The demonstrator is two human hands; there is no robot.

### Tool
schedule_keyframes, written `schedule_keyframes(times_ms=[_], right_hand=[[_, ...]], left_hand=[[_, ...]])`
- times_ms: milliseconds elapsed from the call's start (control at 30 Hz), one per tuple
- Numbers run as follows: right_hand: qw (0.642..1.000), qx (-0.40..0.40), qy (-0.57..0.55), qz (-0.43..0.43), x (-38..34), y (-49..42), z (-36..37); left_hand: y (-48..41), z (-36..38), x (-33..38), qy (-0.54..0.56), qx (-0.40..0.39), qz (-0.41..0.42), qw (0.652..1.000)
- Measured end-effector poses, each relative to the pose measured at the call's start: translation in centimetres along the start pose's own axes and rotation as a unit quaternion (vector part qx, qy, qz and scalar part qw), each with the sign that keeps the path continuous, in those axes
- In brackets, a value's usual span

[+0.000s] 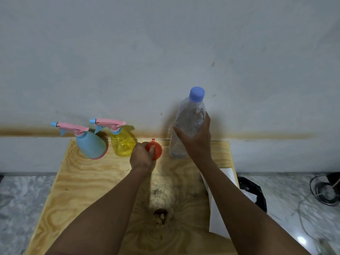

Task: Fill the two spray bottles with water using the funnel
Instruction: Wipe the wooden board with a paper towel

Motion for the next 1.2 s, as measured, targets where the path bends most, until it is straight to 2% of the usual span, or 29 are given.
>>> schedule_keyframes(times_ms=[233, 500, 633, 733, 833, 900, 1000, 1200], right_hand=[[0.998, -0.045, 0.031, 0.005, -0.4, 1.2, -0.6], [0.982, -0.028, 0.176, 0.057, 5.6, 12.3, -5.6], [0.948, -0.03, 0.29, 0.13, 10.2, 17.5, -7.1], [0.907, -0.063, 0.359, 0.21, 13.1, 20.2, -7.2], [0.877, -0.099, 0.4, 0.248, 14.7, 21.8, -6.7], [0.873, -0.096, 0.41, 0.248, 15.2, 22.1, -6.1], [0.871, -0.048, 0.437, 0.221, 15.3, 22.2, -5.8], [0.885, 0.012, 0.427, 0.184, 15.6, 22.5, -6.6]], left_hand=[[4.5, 0.8, -0.6, 0.026, -0.005, -0.005, 1.0], [13.1, 7.5, -1.7, -0.101, -0.101, 0.0, 0.99], [14.2, 9.7, -2.7, -0.179, -0.136, -0.003, 0.974], [14.3, 10.3, -3.1, -0.211, -0.141, 0.001, 0.967], [14.3, 10.7, -3.2, -0.218, -0.144, 0.0, 0.965], [14.2, 10.7, -3.3, -0.217, -0.148, -0.003, 0.965], [14.0, 10.8, -3.3, -0.22, -0.152, -0.01, 0.964], [14.2, 10.8, -3.2, -0.219, -0.149, -0.011, 0.964]])
Point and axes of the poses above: each hand's wrist, its own y-axis away from the middle knuckle, its own z-axis out of the palm, x = y × z, the point moved 7 cm from there along -y, towards the middle knuckle, and after that the axes turned 14 degrees about -x, right-handed, at the moved point
